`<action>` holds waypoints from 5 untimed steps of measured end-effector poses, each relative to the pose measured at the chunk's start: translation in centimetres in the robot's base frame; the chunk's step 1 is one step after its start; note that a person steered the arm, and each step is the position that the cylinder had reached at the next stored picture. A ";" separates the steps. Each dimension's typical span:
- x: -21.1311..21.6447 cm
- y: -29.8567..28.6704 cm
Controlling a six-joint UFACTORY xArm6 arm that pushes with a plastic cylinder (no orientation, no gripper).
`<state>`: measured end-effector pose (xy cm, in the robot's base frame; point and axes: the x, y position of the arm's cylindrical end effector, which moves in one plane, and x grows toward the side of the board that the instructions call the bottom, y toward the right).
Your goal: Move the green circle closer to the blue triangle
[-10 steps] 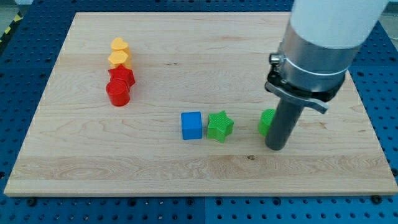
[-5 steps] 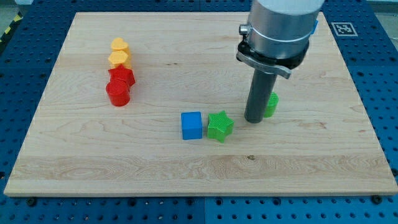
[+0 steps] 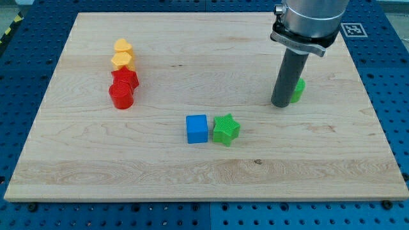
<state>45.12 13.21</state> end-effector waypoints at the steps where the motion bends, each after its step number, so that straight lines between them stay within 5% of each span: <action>1: -0.6 1.2; 5: -2.2 4.9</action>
<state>42.96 18.09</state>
